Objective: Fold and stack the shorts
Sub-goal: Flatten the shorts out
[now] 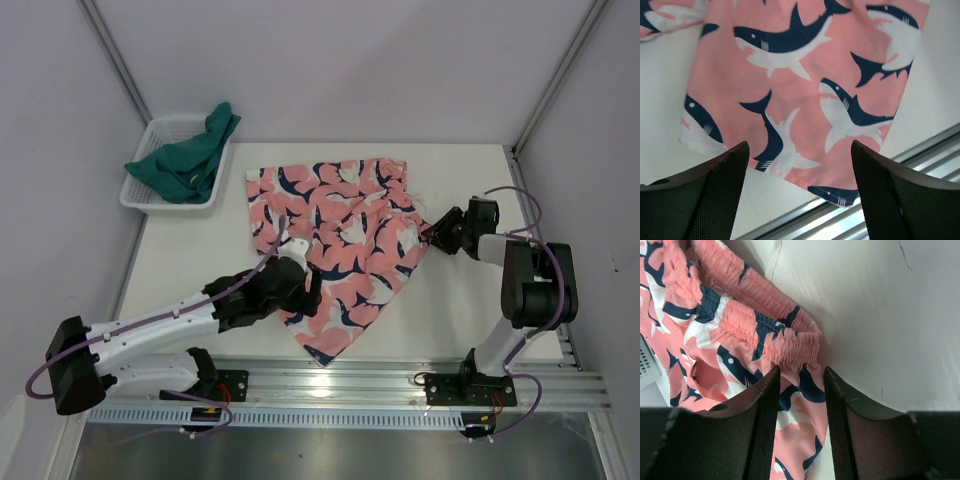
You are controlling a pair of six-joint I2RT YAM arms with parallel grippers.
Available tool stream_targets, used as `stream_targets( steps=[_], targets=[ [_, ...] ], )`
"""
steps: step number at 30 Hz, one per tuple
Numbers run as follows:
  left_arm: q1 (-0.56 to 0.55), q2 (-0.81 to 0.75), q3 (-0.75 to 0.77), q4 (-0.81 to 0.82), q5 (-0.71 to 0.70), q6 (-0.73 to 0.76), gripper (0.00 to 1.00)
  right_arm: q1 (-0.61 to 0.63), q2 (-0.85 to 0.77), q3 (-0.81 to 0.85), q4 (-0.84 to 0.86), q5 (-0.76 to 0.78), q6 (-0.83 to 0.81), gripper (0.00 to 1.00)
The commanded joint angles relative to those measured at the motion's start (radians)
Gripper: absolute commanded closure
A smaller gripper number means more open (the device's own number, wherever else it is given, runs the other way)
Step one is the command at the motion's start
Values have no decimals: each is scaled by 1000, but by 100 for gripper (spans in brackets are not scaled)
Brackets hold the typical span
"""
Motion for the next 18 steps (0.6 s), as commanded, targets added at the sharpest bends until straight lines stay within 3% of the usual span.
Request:
stream_targets(
  steps=[1, 10, 18],
  targets=[
    [-63, 49, 21, 19, -59, 19, 16, -3, 2, -5, 79, 28, -17, 57],
    [-254, 199, 38, 89, -59, 41, 16, 0, 25, 24, 73, 40, -28, 57],
    [-338, 351, 117, 49, -108, 9, 17, 37, 69, 100, -5, 103, -46, 59]
  ],
)
